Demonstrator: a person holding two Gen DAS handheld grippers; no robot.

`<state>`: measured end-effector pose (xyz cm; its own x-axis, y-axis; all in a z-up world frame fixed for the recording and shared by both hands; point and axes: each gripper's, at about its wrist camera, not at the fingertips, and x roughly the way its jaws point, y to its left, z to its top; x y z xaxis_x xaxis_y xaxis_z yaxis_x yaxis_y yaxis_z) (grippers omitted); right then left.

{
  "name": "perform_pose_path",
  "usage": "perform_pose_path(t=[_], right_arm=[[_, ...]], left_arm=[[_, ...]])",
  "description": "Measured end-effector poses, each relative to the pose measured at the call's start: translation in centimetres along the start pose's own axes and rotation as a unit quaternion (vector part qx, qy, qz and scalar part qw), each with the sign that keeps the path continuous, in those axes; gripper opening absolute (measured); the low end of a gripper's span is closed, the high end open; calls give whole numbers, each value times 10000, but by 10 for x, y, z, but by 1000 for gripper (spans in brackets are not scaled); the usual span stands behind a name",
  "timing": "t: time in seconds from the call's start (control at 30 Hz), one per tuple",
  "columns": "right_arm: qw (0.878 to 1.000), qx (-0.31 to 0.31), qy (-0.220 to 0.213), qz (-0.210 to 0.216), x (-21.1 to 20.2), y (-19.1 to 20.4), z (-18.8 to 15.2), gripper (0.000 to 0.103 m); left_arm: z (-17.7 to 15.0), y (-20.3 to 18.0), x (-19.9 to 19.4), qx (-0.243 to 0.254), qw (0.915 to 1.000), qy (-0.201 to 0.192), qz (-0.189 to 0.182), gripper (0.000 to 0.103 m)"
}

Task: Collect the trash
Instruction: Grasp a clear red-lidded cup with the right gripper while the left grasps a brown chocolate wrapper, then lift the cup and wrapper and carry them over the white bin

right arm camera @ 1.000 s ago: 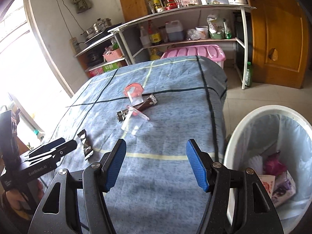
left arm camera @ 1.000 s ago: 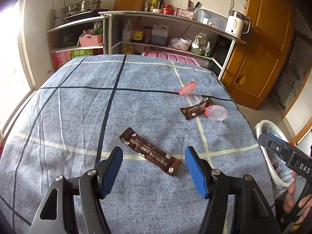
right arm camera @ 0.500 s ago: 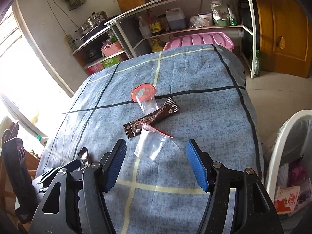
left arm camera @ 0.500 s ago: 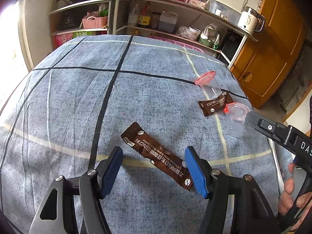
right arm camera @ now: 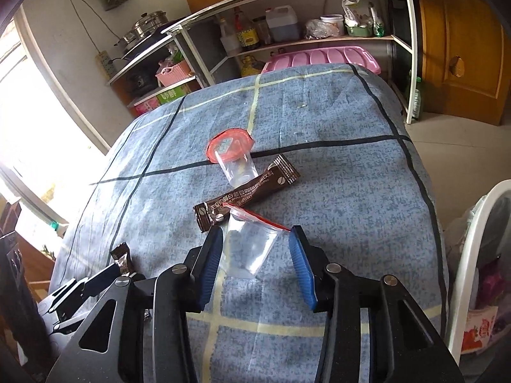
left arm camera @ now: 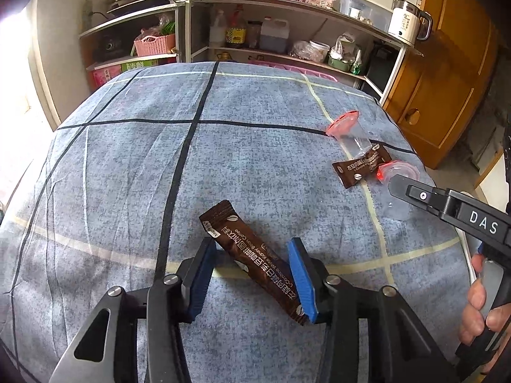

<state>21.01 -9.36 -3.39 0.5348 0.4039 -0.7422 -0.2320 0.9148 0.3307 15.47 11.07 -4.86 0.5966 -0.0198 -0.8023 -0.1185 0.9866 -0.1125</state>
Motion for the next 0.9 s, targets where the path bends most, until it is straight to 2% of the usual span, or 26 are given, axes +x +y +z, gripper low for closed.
perform_pose_path(t=[0.2,0.23,0.33,0.9], right_arm=[[9999,-90,-80,-37,-3,2,-5,43],[9999,-88,-81,-22,-4,2,-5,30],[9999,-39,-110,14,-6,0,-6,30],[9992,-235,-293,154,-26,1,-15,30]], left_arm=[[-3,10,-4,-58,10000,-32,-11,29],[-3,12,-4,-87,9999,-39,-41,28],[-5,16,-6,-127,9997,-69,-194,24],[-9,4,-26,1,9987,-235,-462,22]])
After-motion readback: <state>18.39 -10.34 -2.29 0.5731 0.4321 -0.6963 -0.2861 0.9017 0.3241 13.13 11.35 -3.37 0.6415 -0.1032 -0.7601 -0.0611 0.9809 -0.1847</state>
